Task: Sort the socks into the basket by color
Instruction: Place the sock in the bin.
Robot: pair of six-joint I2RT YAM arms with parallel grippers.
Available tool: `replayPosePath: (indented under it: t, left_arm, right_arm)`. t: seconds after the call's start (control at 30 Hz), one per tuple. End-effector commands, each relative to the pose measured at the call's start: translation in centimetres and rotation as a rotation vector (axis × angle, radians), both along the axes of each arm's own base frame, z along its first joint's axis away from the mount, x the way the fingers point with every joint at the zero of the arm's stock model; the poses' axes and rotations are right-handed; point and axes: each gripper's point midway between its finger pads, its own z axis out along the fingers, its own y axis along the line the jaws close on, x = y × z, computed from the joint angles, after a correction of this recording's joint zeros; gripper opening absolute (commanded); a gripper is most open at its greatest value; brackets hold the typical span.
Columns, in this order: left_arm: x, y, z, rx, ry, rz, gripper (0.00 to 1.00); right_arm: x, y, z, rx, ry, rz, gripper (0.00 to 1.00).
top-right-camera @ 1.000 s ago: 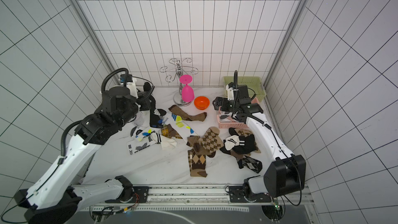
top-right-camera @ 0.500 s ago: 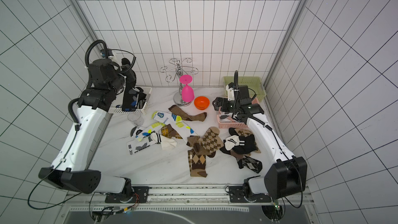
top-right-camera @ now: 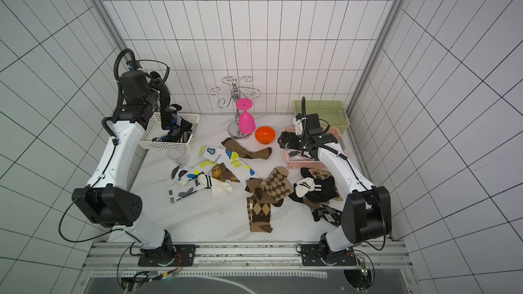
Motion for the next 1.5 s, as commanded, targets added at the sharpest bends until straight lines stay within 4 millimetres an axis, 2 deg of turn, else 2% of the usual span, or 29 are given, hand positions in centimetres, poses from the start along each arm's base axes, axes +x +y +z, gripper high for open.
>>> replayPosePath:
  t: [0.0,0.17,0.33,0.57,0.63,0.9,1.07,1.3,1.33,1.47]
  left_arm:
    - [1.0,2.2,-1.2,0.013,-0.008,0.054,0.00]
    - [2.2,4.8,-4.8,0.038,0.057,0.138,0.00]
    - [3.9,6.4,-10.4,0.040,0.164,0.175,0.00]
    - [5.9,6.1,-19.0,-0.010,0.308,0.141,0.00]
    - [6.1,6.0,-20.8,-0.024,0.337,0.139,0.00]
    - [6.4,6.2,-25.4,-0.032,0.418,0.148,0.00]
    - [6.4,6.0,-26.5,-0.047,0.434,0.145,0.04]
    - [6.6,5.1,-25.4,-0.073,0.409,0.098,0.46]
    - [6.6,4.9,-25.0,-0.077,0.400,0.089,0.50]
    - [6.3,4.3,-23.1,-0.080,0.367,0.064,0.57]
  right_arm:
    - [1.5,-0.2,2.2,0.002,-0.040,-0.004,0.99]
    - [2.6,-0.2,0.9,-0.001,-0.010,-0.009,0.99]
    - [3.5,0.0,0.2,-0.004,0.005,-0.008,0.99]
    - [4.3,0.2,-1.1,-0.004,0.035,-0.006,0.99]
    - [4.4,0.2,-1.4,-0.003,0.043,-0.005,0.99]
    - [4.8,0.5,-2.3,0.005,0.065,-0.004,0.99]
    - [5.0,0.6,-2.2,0.012,0.063,-0.007,0.99]
    - [5.1,1.0,-1.9,0.018,0.055,-0.004,0.99]
    - [5.1,1.1,-1.8,0.018,0.054,-0.003,0.99]
    - [5.1,1.3,-1.5,0.022,0.044,-0.001,0.99]
